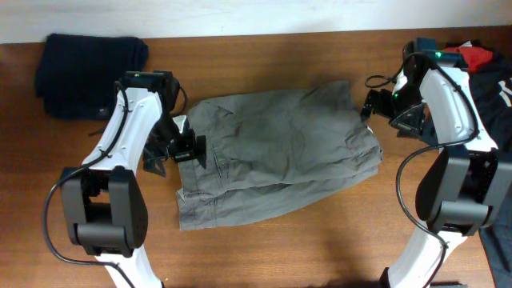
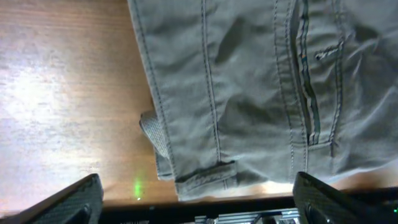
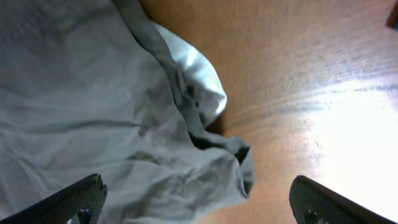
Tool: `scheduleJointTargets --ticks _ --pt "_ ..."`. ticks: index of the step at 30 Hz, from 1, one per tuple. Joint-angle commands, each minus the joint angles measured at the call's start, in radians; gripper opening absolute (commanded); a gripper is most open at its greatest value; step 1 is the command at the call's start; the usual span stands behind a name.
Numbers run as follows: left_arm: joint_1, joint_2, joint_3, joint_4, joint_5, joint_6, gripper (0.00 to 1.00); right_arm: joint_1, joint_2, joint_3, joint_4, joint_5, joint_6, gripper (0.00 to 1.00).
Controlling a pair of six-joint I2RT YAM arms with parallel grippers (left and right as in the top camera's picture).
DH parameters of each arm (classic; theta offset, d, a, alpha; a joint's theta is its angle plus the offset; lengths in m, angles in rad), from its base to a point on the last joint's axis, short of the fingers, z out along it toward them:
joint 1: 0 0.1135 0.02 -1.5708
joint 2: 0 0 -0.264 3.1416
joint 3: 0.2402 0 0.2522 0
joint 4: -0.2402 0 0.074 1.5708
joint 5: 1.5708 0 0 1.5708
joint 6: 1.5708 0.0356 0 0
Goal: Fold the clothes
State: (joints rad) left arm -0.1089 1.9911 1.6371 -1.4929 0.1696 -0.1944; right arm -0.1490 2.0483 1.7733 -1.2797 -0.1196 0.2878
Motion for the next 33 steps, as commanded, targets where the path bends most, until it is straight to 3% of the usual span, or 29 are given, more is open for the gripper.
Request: scheduleJointTargets --ticks 1,7,11,21,24,29,33 --pt "0.004 -0.014 0.017 0.011 -0.01 -0.006 0.93 -0.005 0.0 0.013 -0.001 0.032 0.024 0.99" --pt "-0.009 -0.147 0.018 0.073 -0.01 -0.006 0.89 -0.031 -0.059 0.013 -0.052 0.034 0.047 0.99" --pt "-0.081 -0.203 0.014 0.06 -0.01 -0.031 0.82 -0.035 -0.101 0.007 -0.148 0.186 0.147 0.99" --pt "-0.411 -0.205 -0.21 0.068 -0.017 -0.2 0.81 -0.197 -0.111 -0.024 -0.164 0.198 0.218 0.99" --pt "-0.421 -0.205 -0.271 0.077 -0.008 -0.21 0.81 -0.225 -0.111 -0.024 -0.164 0.188 0.217 0.99" --pt "-0.421 -0.205 -0.415 0.106 0.151 -0.211 0.81 -0.227 -0.111 -0.025 -0.144 0.183 0.215 0.99" --pt "-0.402 -0.205 -0.525 0.191 0.157 -0.3 0.81 -0.226 -0.111 -0.025 -0.134 0.183 0.215 0.99"
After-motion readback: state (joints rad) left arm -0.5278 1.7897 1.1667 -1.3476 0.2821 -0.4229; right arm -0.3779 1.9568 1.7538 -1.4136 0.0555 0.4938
